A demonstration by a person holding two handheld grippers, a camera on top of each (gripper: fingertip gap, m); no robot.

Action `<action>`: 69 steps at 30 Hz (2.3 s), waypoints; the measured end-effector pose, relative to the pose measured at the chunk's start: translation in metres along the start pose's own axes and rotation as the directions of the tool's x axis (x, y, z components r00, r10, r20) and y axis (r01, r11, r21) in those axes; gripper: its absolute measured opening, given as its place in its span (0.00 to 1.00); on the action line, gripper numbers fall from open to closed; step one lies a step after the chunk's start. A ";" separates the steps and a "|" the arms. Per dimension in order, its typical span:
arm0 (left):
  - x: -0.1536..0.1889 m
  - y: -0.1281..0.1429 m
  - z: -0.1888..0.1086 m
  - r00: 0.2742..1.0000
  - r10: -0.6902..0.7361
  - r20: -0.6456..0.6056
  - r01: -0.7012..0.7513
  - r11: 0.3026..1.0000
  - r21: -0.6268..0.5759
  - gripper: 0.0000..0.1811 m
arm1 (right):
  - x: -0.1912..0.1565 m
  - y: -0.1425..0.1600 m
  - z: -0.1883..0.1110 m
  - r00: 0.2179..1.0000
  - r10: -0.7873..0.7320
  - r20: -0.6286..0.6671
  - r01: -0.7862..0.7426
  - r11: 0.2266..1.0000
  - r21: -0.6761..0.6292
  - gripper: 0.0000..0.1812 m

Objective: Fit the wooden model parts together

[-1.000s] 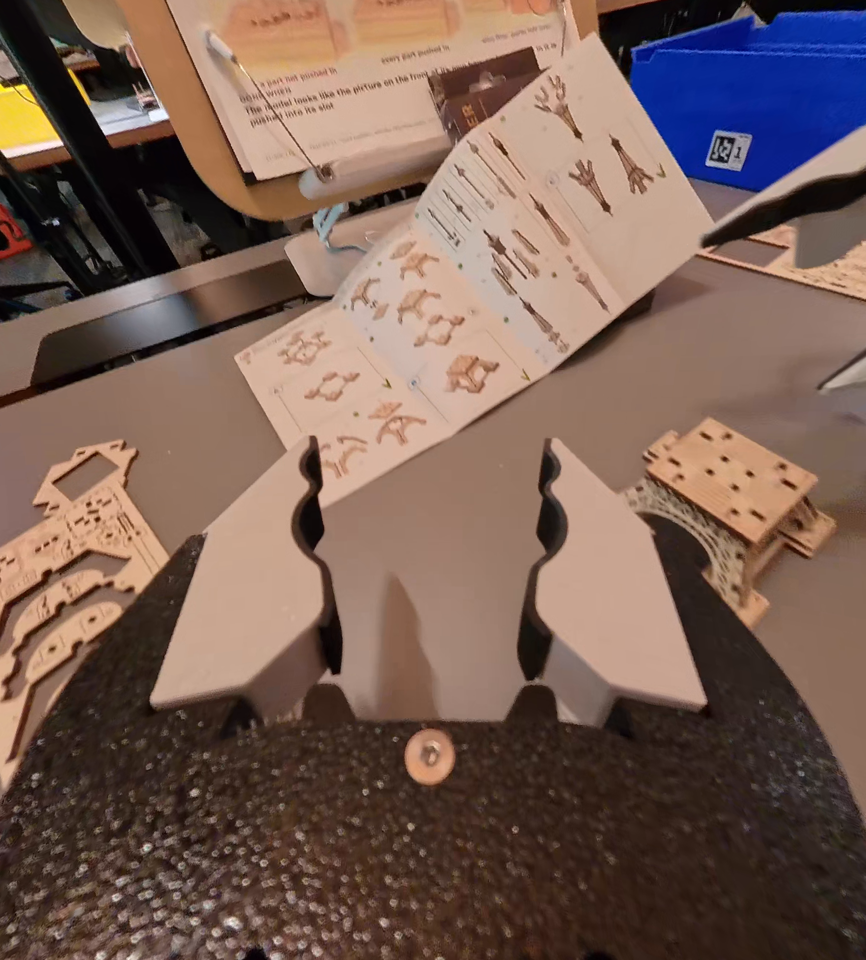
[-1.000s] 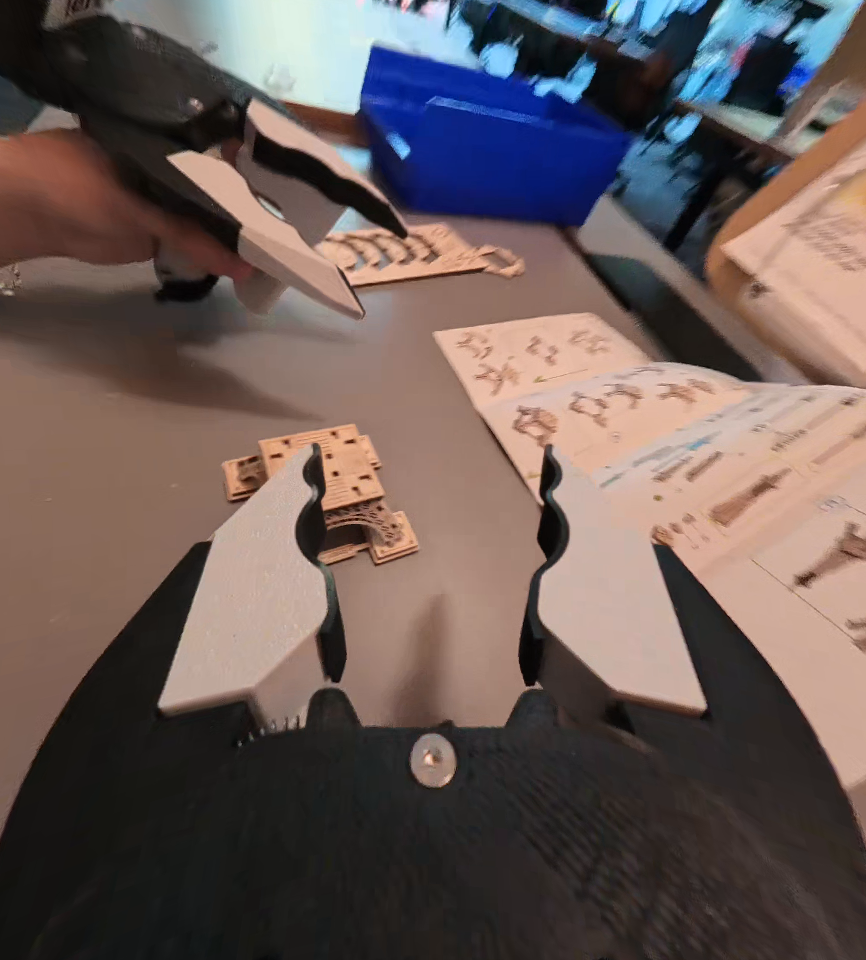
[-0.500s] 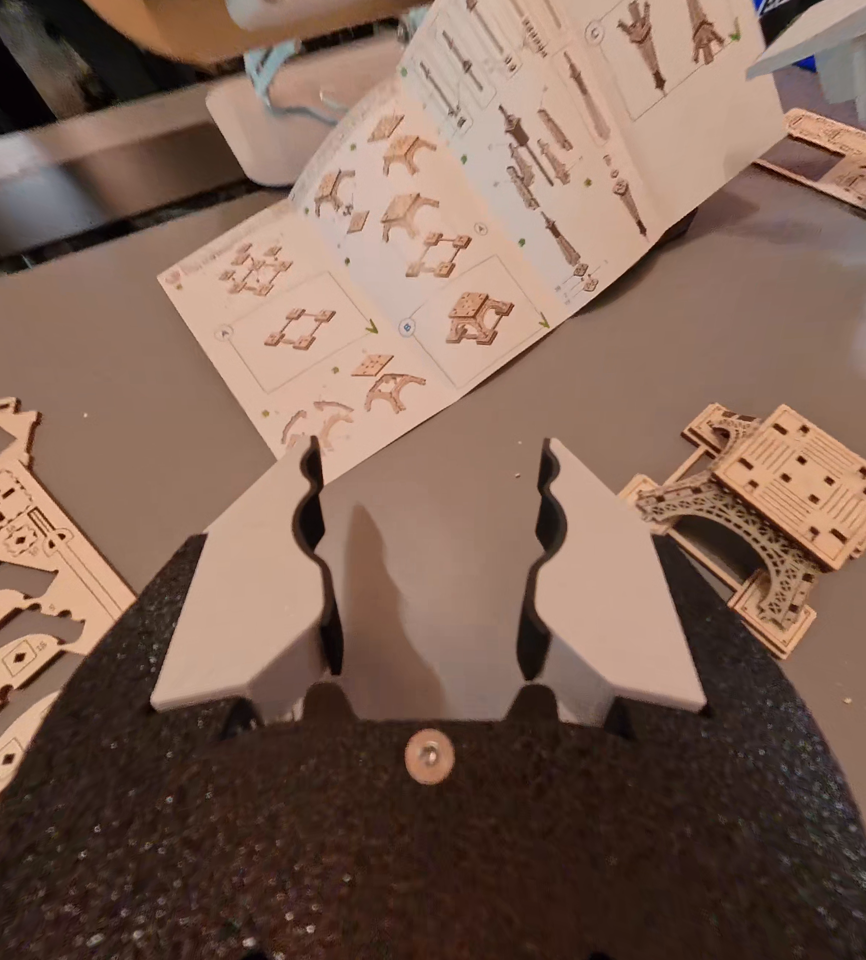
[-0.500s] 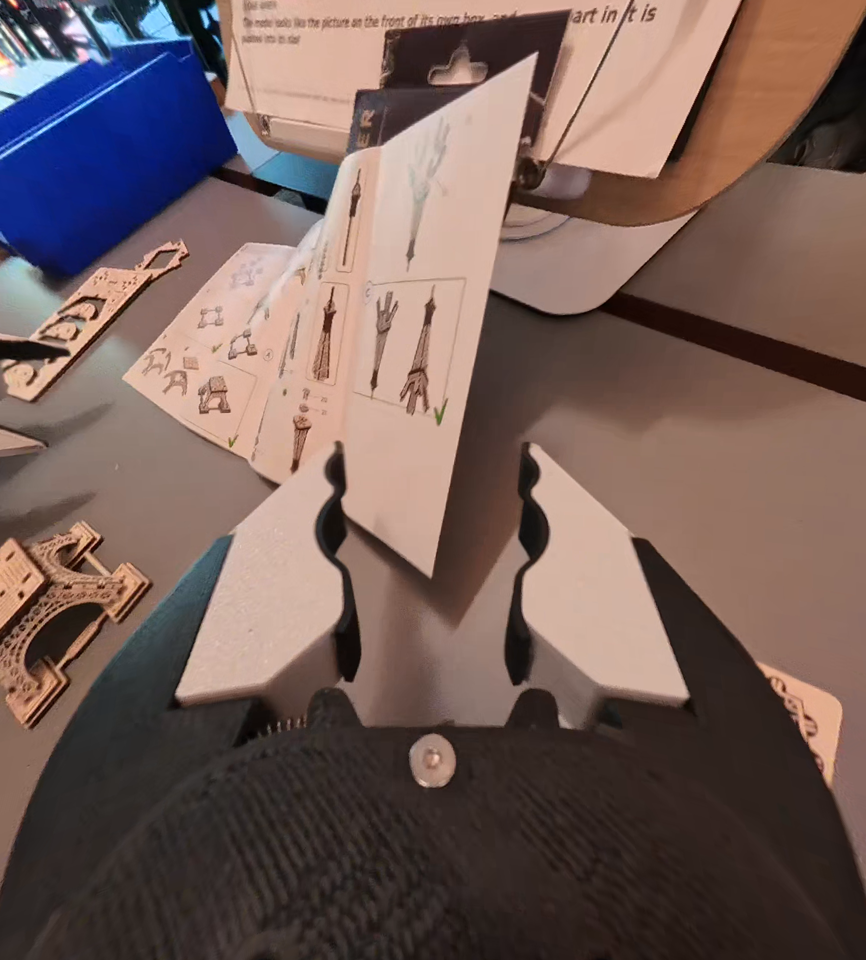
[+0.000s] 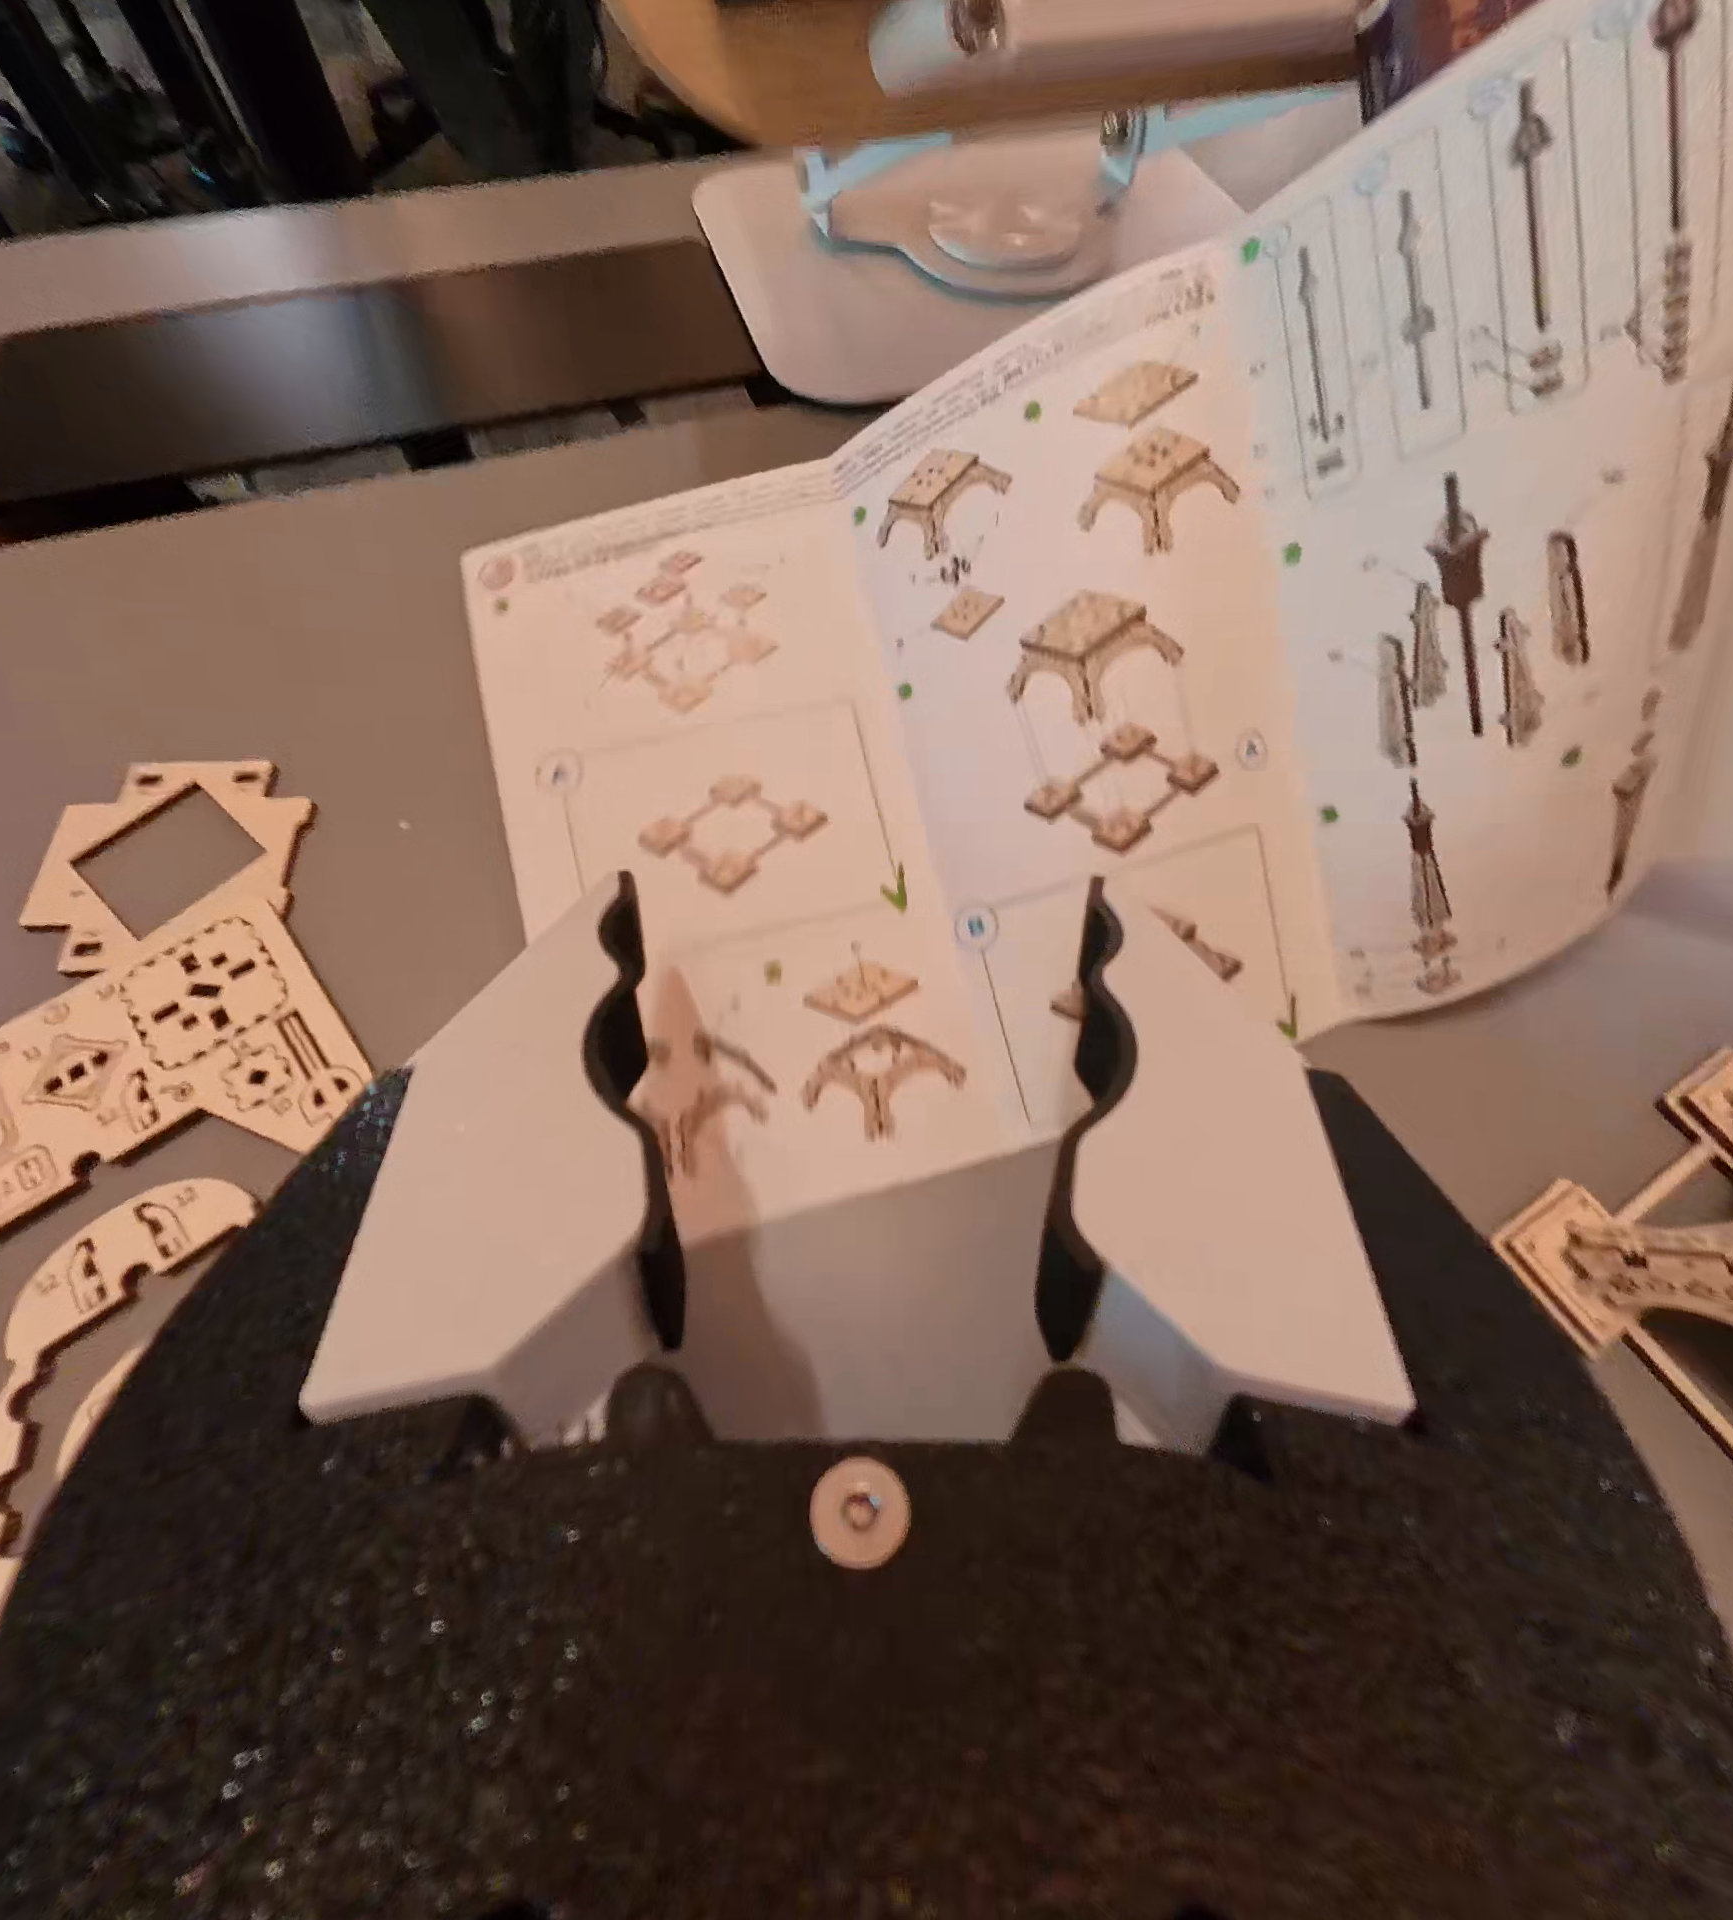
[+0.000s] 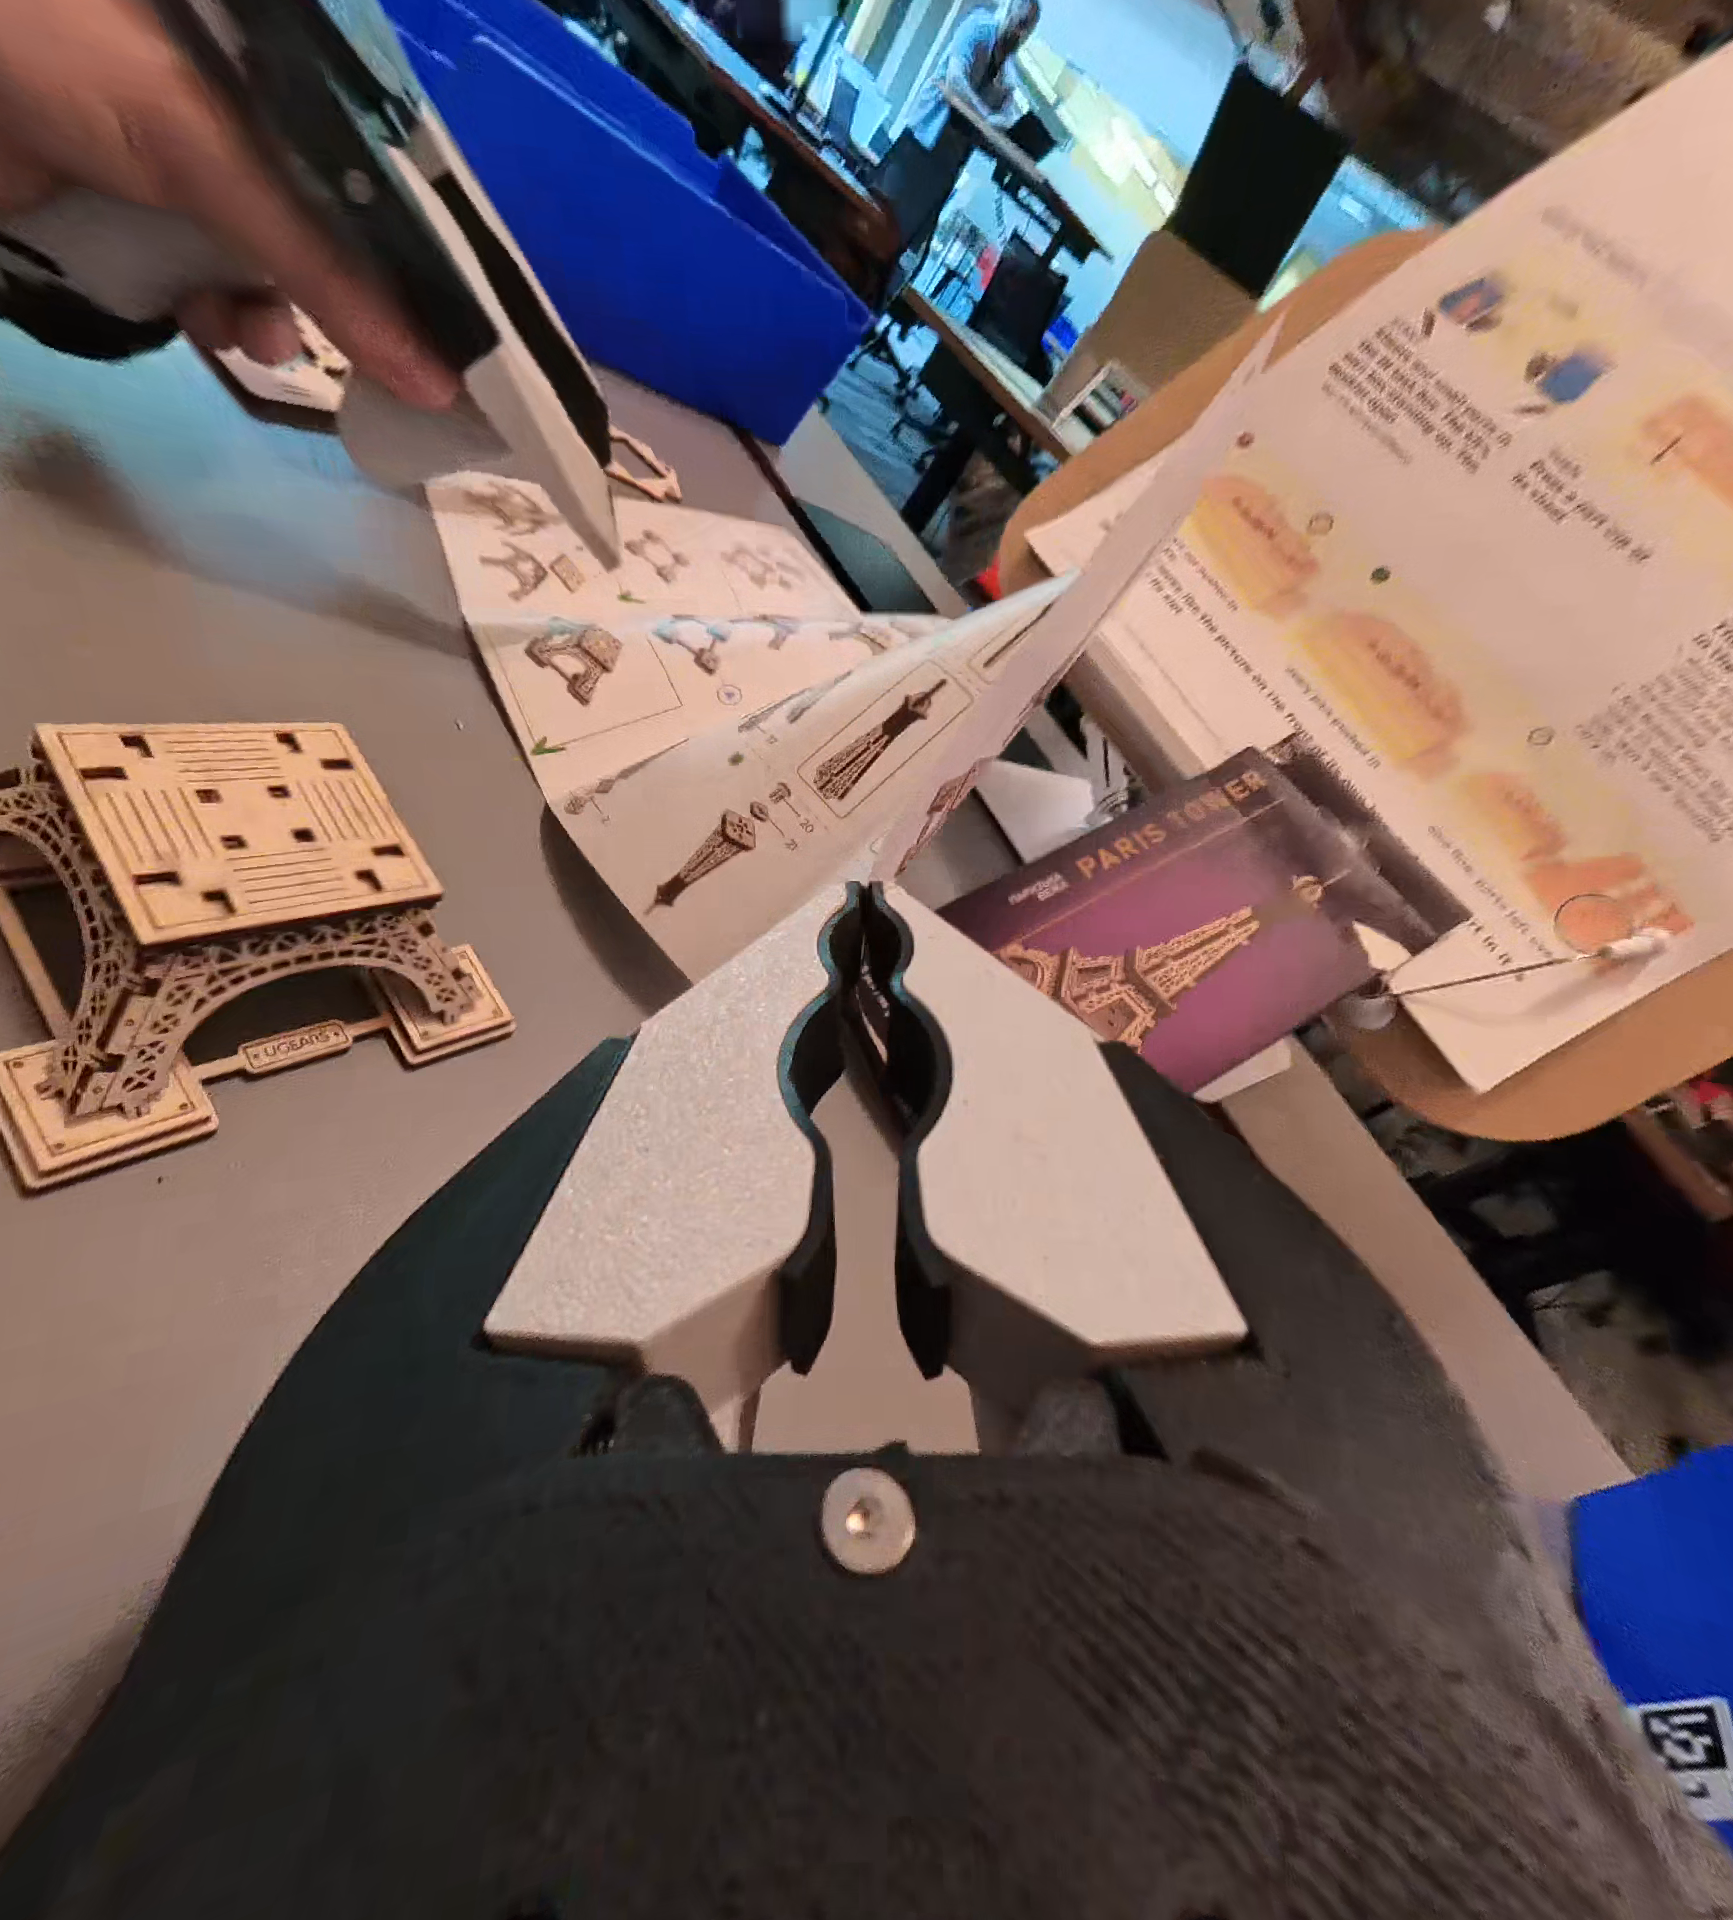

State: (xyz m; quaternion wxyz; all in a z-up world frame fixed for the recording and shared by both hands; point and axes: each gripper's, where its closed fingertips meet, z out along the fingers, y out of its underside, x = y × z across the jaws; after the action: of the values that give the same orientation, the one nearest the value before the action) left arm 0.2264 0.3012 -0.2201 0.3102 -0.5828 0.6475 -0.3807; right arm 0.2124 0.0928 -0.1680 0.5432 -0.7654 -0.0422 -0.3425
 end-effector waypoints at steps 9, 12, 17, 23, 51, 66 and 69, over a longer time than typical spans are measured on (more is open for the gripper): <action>0.000 -0.025 -0.011 0.985 0.094 0.147 -0.128 0.962 0.242 0.38 | -0.006 0.011 -0.003 0.993 0.113 -0.022 -0.112 0.992 0.052 0.00; -0.001 -0.024 -0.010 0.980 0.119 0.159 -0.155 0.960 0.233 0.37 | -0.012 0.010 0.000 0.995 0.095 -0.001 -0.095 0.995 0.043 0.00; -0.002 -0.022 -0.011 0.987 0.089 0.133 -0.118 0.966 0.230 0.38 | -0.014 0.013 0.003 0.997 0.081 0.002 -0.081 0.997 0.019 0.00; -0.002 -0.021 -0.012 0.988 0.089 0.128 -0.117 0.967 0.226 0.37 | -0.015 0.016 0.007 0.997 0.071 0.006 -0.071 0.997 -0.004 0.00; -0.005 -0.026 -0.025 0.980 0.096 0.173 -0.140 0.953 0.270 0.38 | 0.029 0.055 0.018 0.972 0.186 -0.144 -0.208 0.964 -0.163 0.00; 0.132 0.018 -0.092 0.857 0.196 -0.477 -0.159 0.980 0.117 0.21 | 0.044 0.072 -0.033 0.936 0.309 -0.166 -0.351 0.847 -0.399 0.38; 0.139 0.049 -0.102 0.850 0.246 -0.466 -0.275 0.961 0.005 0.16 | 0.007 0.043 -0.050 0.898 0.438 -0.049 -0.426 0.835 -0.349 0.39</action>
State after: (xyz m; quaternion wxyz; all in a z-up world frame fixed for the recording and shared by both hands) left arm 0.0968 0.1782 -0.2037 0.1776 -0.3914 0.7870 -0.4426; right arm 0.2131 0.0300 -0.1898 0.4601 -0.8451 0.1844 -0.2004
